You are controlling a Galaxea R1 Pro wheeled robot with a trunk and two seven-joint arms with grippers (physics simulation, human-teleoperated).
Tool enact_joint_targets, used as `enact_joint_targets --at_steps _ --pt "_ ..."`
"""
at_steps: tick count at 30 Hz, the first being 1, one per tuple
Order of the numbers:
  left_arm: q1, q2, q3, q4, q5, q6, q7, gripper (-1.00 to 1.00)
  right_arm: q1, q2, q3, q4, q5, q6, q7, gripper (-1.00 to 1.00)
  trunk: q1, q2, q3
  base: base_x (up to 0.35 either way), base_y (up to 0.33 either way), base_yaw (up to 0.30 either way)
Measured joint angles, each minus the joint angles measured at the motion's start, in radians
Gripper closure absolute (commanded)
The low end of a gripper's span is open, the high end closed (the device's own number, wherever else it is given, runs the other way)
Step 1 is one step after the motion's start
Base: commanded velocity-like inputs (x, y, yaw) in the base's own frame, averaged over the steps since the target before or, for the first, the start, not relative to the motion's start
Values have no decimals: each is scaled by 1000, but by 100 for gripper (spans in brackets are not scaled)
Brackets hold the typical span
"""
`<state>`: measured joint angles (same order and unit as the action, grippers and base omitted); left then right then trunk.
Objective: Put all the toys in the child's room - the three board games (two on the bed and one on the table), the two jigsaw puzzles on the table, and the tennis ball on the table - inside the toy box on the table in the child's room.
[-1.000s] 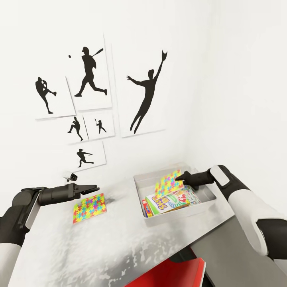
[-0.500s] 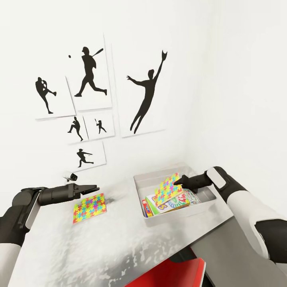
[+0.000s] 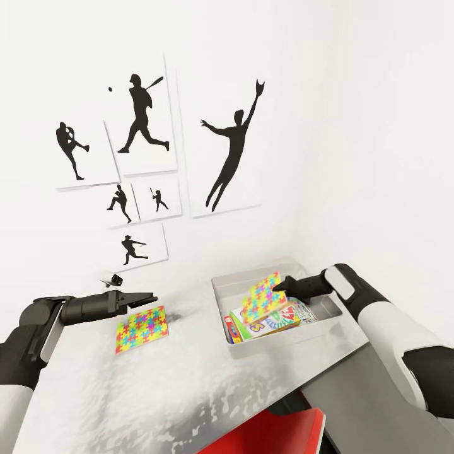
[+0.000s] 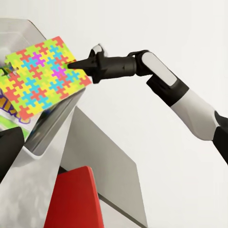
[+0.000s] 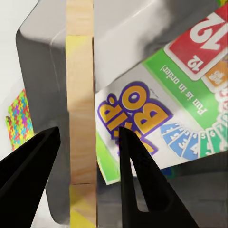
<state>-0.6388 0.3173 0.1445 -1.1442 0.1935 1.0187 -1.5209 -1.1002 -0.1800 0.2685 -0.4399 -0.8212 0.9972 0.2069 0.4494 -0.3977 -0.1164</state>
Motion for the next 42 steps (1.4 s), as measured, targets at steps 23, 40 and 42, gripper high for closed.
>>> enact_joint_targets --at_steps 23,40,42 --pt "0 -2 0 0 -1 0 1 -100 0 0 33 0 231 -97 216 100 0 0 0 0 0 0" --pt "0 -3 0 0 -2 0 1 -100 0 1 32 1 241 -99 221 100 0 0 0 0 0 0" --pt "0 -3 0 0 -2 0 1 -100 0 1 32 1 241 -99 221 100 0 0 0 0 0 0"
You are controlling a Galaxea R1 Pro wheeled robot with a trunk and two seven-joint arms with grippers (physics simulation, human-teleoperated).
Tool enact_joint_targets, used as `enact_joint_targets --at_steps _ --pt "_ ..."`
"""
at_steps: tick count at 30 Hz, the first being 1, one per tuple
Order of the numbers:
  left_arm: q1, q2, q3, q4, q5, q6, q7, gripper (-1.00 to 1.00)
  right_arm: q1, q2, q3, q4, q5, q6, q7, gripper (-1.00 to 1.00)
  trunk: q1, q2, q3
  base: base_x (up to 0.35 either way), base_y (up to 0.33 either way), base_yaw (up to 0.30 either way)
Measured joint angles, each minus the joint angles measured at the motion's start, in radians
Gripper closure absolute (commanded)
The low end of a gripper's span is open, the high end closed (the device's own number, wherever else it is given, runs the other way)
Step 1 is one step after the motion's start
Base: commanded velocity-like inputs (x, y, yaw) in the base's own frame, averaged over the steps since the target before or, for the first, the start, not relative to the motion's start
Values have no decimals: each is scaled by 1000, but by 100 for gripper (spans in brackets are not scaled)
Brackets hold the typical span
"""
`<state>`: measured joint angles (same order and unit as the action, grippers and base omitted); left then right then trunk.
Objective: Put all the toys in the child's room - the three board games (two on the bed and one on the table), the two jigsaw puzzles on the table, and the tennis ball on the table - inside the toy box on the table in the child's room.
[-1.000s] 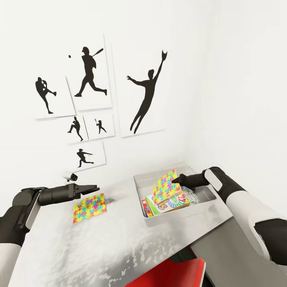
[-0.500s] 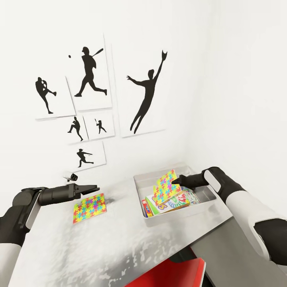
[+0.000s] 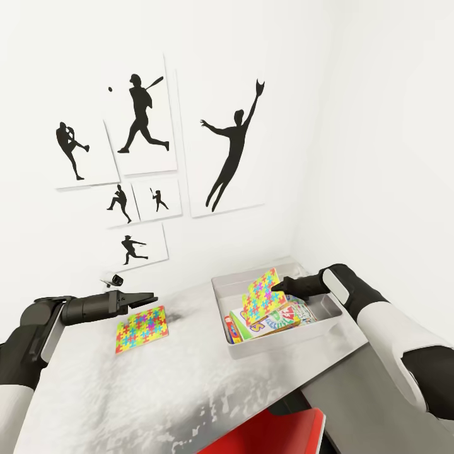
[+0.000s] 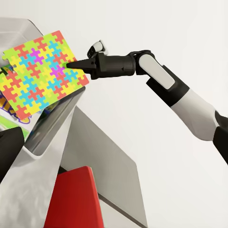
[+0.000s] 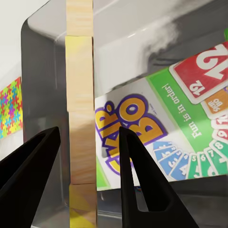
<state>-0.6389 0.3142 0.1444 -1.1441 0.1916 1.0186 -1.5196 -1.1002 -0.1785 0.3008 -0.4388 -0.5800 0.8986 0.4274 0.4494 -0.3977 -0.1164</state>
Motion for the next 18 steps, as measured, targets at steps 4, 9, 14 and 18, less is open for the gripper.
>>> enact_joint_targets --at_steps 4,9,14,18 --pt "0 0 0 0 0 0 0 -100 0 1 0 0 0 0 -1 100 0 0 0 0 0 0" --pt "0 1 0 0 0 0 0 -100 0 0 1 1 2 -20 0 -100 0 0 0 0 0 0" --pt "0 1 0 0 0 0 0 -100 0 -1 3 1 2 -45 1 -100 0 0 0 0 0 0" --pt "0 1 0 0 0 0 0 -100 0 -1 2 1 3 -49 2 -100 0 0 0 0 0 0"
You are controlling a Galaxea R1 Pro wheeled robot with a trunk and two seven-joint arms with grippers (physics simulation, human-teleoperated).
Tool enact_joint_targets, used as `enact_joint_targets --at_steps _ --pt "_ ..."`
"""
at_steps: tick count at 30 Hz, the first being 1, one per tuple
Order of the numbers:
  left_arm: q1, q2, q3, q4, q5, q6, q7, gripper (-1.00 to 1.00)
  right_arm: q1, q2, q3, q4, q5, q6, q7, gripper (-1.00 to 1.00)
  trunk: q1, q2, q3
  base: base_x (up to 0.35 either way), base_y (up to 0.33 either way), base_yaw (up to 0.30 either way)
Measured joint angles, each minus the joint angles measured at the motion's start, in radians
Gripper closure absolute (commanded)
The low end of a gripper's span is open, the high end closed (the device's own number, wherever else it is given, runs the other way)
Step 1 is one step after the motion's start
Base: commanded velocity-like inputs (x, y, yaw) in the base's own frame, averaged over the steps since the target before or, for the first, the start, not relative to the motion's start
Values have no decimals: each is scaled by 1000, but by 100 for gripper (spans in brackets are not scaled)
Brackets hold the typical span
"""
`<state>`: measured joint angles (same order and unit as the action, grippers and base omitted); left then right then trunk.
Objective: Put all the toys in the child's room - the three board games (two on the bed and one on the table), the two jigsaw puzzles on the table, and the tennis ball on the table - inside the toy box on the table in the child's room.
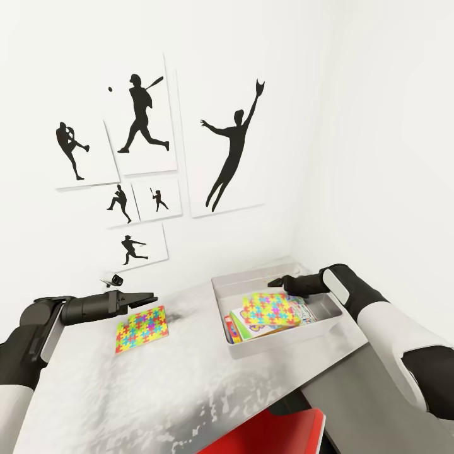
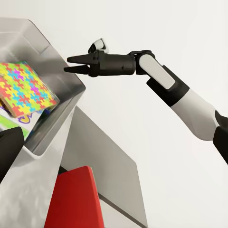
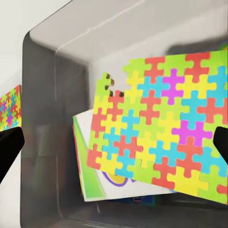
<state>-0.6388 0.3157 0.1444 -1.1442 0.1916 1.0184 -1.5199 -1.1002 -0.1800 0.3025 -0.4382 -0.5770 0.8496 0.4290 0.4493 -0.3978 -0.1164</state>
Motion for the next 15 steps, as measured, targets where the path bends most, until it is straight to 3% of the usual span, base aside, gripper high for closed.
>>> enact_joint_targets --at_steps 11,15 --pt "0 0 0 0 0 0 0 -100 -1 -6 -1 -1 0 -2 0 -100 0 0 0 0 0 0" --pt "0 0 0 0 0 0 0 -100 0 -34 -6 -5 -5 -1 6 -100 0 0 0 0 0 0"
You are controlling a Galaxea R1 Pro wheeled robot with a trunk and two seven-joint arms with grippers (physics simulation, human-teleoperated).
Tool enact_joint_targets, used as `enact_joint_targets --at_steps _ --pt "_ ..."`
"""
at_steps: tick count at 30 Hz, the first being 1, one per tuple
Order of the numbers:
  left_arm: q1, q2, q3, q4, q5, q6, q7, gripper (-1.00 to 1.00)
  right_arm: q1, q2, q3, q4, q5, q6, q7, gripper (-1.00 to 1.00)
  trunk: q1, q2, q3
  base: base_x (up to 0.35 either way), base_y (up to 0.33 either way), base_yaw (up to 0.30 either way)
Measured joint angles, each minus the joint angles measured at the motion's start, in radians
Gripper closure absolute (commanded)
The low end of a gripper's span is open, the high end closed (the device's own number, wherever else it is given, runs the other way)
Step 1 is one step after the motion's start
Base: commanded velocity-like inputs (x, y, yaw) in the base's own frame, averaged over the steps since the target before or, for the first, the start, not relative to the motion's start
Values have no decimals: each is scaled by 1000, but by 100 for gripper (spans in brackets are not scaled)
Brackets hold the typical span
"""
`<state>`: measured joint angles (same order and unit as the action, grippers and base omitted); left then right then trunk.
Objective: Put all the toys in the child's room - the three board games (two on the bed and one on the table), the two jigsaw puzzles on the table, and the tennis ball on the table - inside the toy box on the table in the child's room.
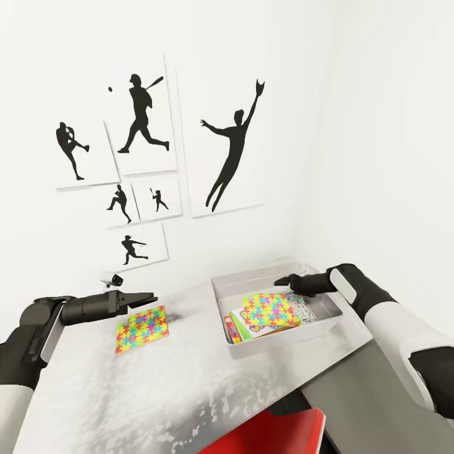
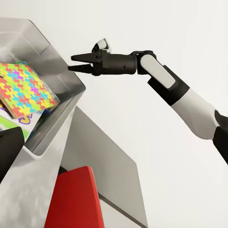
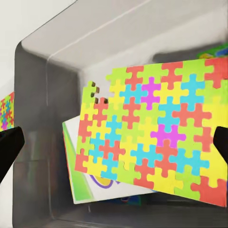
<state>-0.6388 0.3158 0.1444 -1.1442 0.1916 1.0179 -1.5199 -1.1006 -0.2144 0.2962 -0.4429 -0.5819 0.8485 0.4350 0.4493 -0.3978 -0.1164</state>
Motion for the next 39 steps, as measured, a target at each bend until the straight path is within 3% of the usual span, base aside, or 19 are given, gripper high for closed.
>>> enact_joint_targets --at_steps 5,11,16,19,25,28,33,36,39 --pt "0 0 0 0 0 0 0 -100 14 -52 -18 -32 -10 0 71 -100 0 0 0 0 0 0" --pt "0 1 0 0 0 1 0 -100 93 -71 -47 -123 -8 -5 217 -100 0 0 0 0 0 0" --pt "0 1 0 0 1 0 0 -100 199 -75 -160 -254 -6 -8 279 -100 0 0 0 0 0 0" --pt "0 0 0 0 1 0 0 -100 292 -75 -273 -347 -2 -7 297 -100 0 0 0 0 0 0" --pt "0 0 0 0 2 0 -1 -100 435 -76 -404 -477 -7 -6 303 -100 0 0 6 0 0 0" --pt "0 0 0 0 2 1 -1 -100 504 -74 -443 -555 -9 -6 322 -100 0 0 11 -22 0 0" --pt "0 0 0 0 2 1 -1 -100 626 -72 -490 -694 -7 -51 416 -100 0 0 19 -64 0 0" --pt "0 0 0 0 2 1 -1 -100 664 -71 -503 -719 -6 -83 464 -100 0 0 24 -28 0 0" --pt "0 0 0 0 3 1 -2 -100 724 -69 -523 -736 -5 -116 563 -100 0 0 28 -11 0 0"
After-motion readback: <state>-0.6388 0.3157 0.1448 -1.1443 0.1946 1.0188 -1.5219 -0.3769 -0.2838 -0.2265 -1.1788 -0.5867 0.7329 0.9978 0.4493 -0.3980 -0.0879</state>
